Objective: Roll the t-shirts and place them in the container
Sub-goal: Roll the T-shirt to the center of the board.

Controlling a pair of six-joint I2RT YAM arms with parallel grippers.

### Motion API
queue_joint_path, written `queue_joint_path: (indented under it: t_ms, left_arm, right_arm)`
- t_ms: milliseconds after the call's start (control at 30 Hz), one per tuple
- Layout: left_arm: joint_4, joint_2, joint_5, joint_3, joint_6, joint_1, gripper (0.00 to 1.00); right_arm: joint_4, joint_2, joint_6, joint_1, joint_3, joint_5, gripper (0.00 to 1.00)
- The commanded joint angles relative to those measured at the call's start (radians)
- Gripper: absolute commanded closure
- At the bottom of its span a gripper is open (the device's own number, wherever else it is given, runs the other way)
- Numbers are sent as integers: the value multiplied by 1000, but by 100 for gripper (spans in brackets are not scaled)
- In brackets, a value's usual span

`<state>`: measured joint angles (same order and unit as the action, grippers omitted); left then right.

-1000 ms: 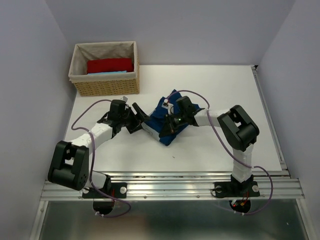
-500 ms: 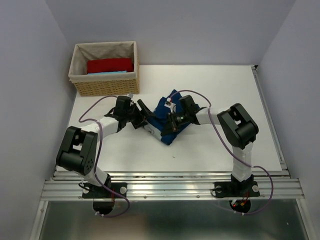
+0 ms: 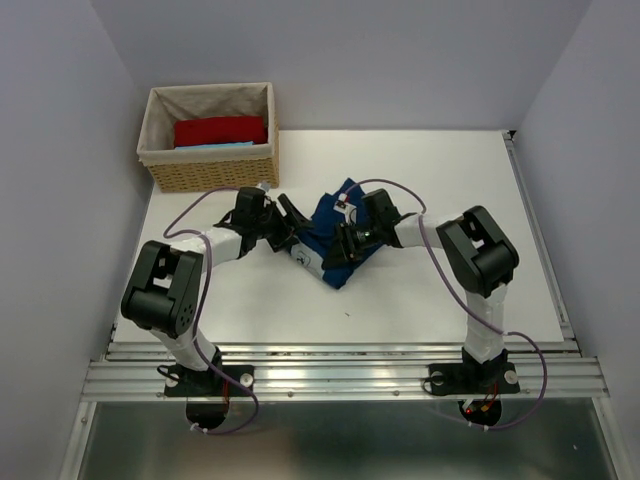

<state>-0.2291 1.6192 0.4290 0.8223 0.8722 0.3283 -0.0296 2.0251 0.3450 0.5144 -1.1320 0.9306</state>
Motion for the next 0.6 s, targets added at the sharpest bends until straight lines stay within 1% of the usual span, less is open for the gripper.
queue_joint_path:
  t_ms: [0,33,67,100,233,333,400,467,500,533,567]
  left_arm:
    - [-29,42,11,55,-21,6,21]
    - [-29,56,13,60,-24,6,21]
    - [-30,62,14,67,-25,6,21]
    - [-30,65,14,72,-27,8,21]
    - [-29,85,19,86,-29,12,21]
    - [-30,94,25,94,-29,17,21]
    - [-30,96,34,98,-26,17,21]
    - [-30,91,34,101,-25,18,21]
    - [-29,91,34,101,-25,18,21]
    - [-26,90,36,104,-24,18,21]
    - [-23,90,34,107,-24,18,21]
  right_arm:
    - [10,-84,-11,-8,15,-98,35]
    - [23,-124,-17,-8,21,-116,29]
    - [26,-144,-20,-8,26,-149,26]
    - [66,-167,-20,-8,38,-173,21]
    - [125,-278,-35,-8,73,-251,18]
    - [183,-370,-57,-8,92,-343,14]
    - [236,-439,-67,2,92,-406,15]
    - [270,-474,-92,45,78,-493,19]
    - [284,-483,-100,62,71,-507,24]
    - [302,-489,-104,78,63,-515,40]
    - [304,-487,-109,91,52,-518,48]
